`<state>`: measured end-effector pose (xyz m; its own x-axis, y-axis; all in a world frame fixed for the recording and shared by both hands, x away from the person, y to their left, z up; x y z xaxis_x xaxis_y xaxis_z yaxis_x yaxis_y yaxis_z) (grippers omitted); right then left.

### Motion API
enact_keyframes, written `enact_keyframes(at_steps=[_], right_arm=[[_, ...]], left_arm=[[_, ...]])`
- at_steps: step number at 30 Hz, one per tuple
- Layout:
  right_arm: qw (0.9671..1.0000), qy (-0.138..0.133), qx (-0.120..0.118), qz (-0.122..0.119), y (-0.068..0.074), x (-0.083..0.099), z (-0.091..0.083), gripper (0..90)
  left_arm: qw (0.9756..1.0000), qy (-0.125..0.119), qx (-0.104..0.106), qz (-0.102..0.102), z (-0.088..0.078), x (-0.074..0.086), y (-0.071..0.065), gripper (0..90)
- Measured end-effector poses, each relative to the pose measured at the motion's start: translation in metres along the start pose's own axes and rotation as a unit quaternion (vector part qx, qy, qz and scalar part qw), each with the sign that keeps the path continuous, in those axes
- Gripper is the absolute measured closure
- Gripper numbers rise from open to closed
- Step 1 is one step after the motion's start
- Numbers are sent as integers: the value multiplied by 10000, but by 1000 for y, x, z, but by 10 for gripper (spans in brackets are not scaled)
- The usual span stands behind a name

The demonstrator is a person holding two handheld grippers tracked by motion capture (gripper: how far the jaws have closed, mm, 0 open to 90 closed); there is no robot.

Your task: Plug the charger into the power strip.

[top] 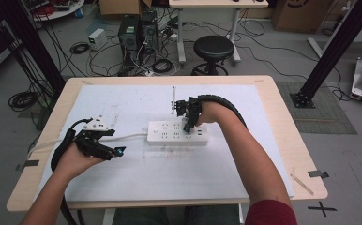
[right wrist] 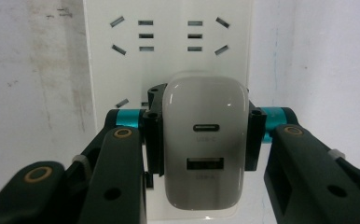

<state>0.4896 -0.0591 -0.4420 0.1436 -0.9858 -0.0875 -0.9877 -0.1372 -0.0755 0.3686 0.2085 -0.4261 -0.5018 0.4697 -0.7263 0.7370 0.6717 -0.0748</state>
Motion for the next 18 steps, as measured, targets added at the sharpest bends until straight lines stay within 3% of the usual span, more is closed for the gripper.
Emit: enact_keyframes(at_steps=[6, 8, 9, 10, 11, 14, 17, 18], right_arm=[[10000, 36, 45, 56, 0, 0, -1, 625], [9998, -42, -12, 213, 2, 0, -4, 550], [9993, -165, 74, 324, 0, 0, -8, 494], [9993, -165, 74, 324, 0, 0, -8, 494], [9976, -485, 113, 472, 2, 1, -19, 465], [9929, -931, 218, 702, 6, 4, -35, 417], [9843, -1537, 255, 825, 17, 5, -51, 377], [9801, -1757, 299, 870, 21, 5, -55, 348]], left_arm=[[10000, 19, -1, -22, -2, 1, 2, 189], [10000, 27, -14, 4, -3, 1, 2, 189], [10000, 36, -25, 1, -3, 1, 2, 189], [10000, 36, -25, 1, -3, 1, 2, 189], [10000, 13, -12, 21, -3, -1, 2, 189], [10000, -45, -15, 49, -4, -4, 2, 189], [9999, -105, 9, 86, -6, -8, 0, 189], [9999, -131, 30, 100, -6, -9, -1, 189]])
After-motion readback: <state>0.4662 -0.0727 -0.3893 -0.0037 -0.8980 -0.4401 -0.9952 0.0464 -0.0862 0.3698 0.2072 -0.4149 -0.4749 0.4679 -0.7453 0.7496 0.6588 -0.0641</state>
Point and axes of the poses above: each handheld gripper's, and its own axes: z roughly forward along the jaws, x roughly out of its underside, y roughly to its left, the point moved 7 cm from there along z, roughly forward along the jaws, and after that the axes turned 7 degrees about -z, right-handed, at the moved point
